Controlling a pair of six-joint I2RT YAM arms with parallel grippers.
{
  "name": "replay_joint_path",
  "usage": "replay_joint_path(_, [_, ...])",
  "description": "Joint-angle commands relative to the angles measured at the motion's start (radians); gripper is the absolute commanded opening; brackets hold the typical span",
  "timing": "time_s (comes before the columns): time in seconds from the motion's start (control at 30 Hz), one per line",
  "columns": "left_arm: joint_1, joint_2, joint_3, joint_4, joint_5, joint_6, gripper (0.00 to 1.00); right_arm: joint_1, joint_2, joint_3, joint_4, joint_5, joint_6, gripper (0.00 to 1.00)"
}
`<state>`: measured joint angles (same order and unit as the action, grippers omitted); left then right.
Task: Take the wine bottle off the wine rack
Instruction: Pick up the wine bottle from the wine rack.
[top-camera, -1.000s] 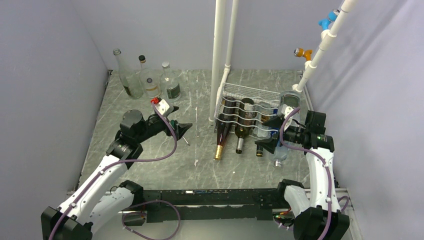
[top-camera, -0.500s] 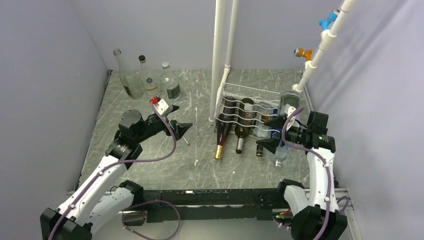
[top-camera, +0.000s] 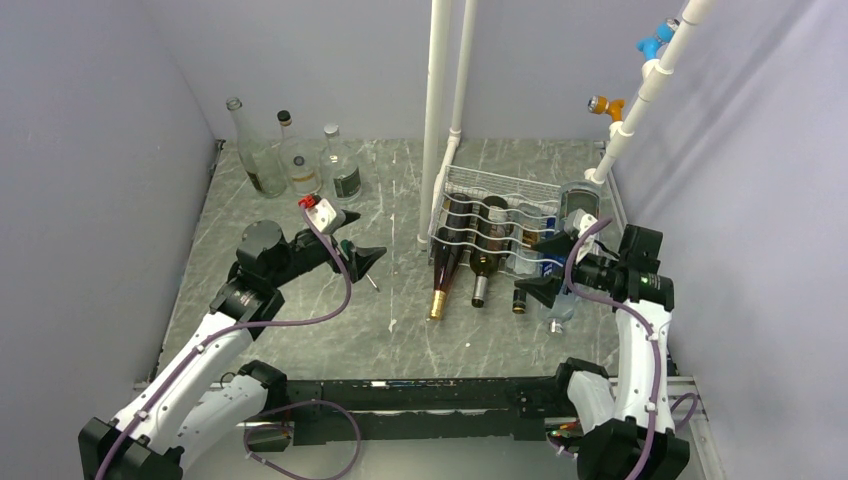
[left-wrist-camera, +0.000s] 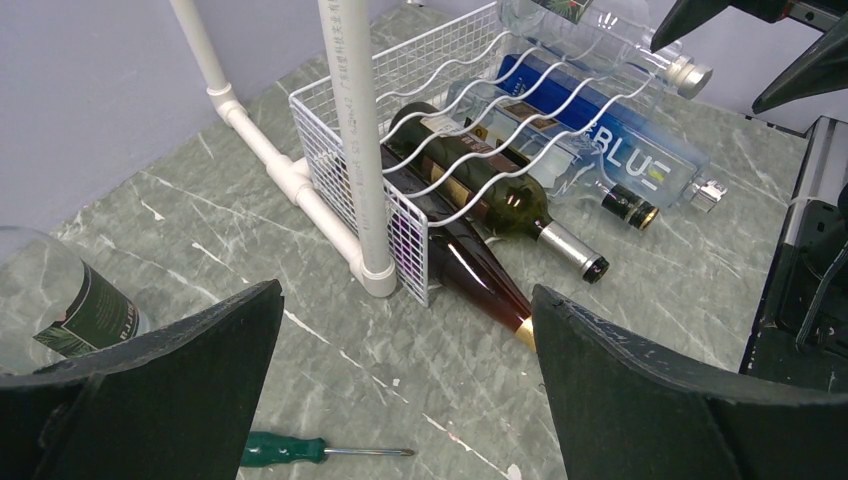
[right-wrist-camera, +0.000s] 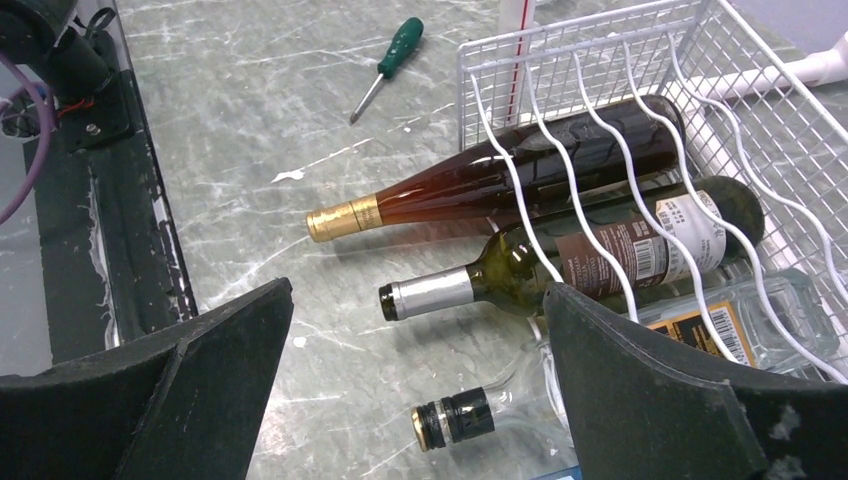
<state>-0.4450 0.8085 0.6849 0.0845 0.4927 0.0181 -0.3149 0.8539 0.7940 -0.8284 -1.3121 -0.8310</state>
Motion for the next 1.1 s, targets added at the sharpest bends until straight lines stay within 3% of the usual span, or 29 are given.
replay_joint_path(0.0, [-0.005,-0.017,0.042,0.011,0.015,-0.004,1.0,-0.005,-0.018,0.078,-0.061,0.018,-0.041,1.0])
replay_joint_path(0.1, [-0.006,-0.018,0.042,0.009,0.015,-0.005,0.99,-0.006,-0.008,0.143,-0.14,0.06,-0.057,1.0])
replay_joint_path(0.37, [-0.006,-0.029,0.041,0.003,0.005,-0.003,1.0,-0.006,0.018,0.301,-0.227,0.169,0.095,1.0])
replay_joint_path(0.77, [-0.006,-0.053,0.039,0.004,-0.001,-0.003,0.99,-0.006,0.011,0.332,-0.109,0.389,0.509,1.0])
replay_joint_path(1.07, [-0.006,-0.057,0.041,-0.001,-0.005,-0.001,1.0,-0.007,0.007,0.298,-0.025,0.662,0.747,1.0])
